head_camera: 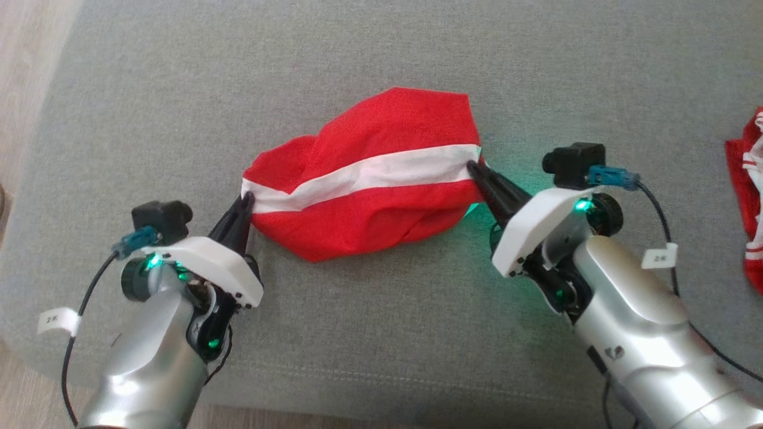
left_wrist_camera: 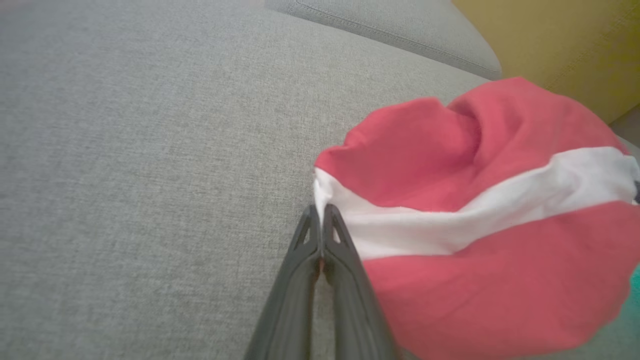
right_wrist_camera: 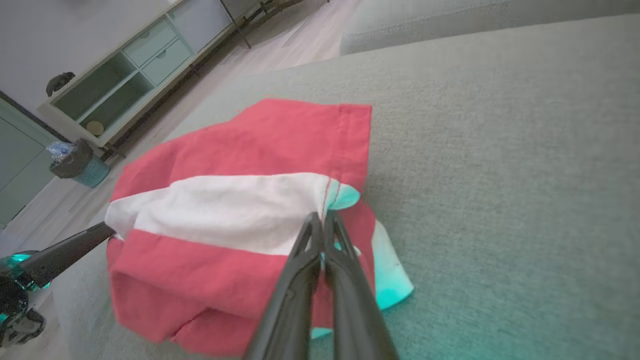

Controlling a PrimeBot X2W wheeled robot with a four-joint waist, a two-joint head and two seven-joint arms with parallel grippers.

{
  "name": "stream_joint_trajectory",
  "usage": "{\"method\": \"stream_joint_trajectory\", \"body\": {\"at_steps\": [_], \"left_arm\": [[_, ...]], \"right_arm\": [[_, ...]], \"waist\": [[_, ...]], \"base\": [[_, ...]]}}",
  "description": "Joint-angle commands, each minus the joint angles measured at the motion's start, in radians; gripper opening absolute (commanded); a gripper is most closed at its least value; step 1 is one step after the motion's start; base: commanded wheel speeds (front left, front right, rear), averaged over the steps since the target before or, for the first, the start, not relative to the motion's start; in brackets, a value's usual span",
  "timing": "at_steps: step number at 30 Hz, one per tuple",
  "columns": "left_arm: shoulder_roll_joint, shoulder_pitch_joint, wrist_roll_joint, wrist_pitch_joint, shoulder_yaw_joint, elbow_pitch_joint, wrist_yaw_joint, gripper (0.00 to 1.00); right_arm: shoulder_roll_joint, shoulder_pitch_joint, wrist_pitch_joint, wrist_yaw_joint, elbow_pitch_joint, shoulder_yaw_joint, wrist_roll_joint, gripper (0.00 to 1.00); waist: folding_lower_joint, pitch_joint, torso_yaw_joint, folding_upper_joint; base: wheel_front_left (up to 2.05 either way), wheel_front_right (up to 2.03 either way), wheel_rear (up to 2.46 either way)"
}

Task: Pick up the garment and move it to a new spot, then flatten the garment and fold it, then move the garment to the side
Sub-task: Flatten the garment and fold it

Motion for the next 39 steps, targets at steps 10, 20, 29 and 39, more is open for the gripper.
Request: {"method": "stream_joint_trajectory", "body": {"at_steps": [10,20,29,39], "left_arm": [[0.081,-0.046,0.038,-0.05,0.068,-0.107,0.019,0.0],[0.172,0.032,0.111,-0.023,0.083,-0.486,0.101,0.0],[0.26,0.166,0.144,0.11,0.09,-0.918,0.216,0.0],[0.324,0.22,0.162,0.211,0.121,-1.162,0.293,0.0]], "right_arm": [[-0.077,-0.061,-0.199,-0.001,-0.076,0.031,0.031,0.0],[-0.117,0.034,-0.223,-0.001,-0.276,-0.176,-0.087,0.0],[-0.025,0.33,0.038,-0.001,-0.805,-0.49,-0.277,0.0],[0.072,0.467,0.228,-0.001,-1.196,-0.598,-0.36,0.0]], "waist": [[-0.0001,-0.042,-0.037,0.0],[-0.0001,-0.136,-0.084,0.0],[-0.0001,-0.193,-0.121,0.0],[-0.0001,-0.219,-0.149,0.0]], "base": [[0.0,0.0,0.0],[0.0,0.0,0.0],[0.0,0.0,0.0],[0.0,0.0,0.0]]}}
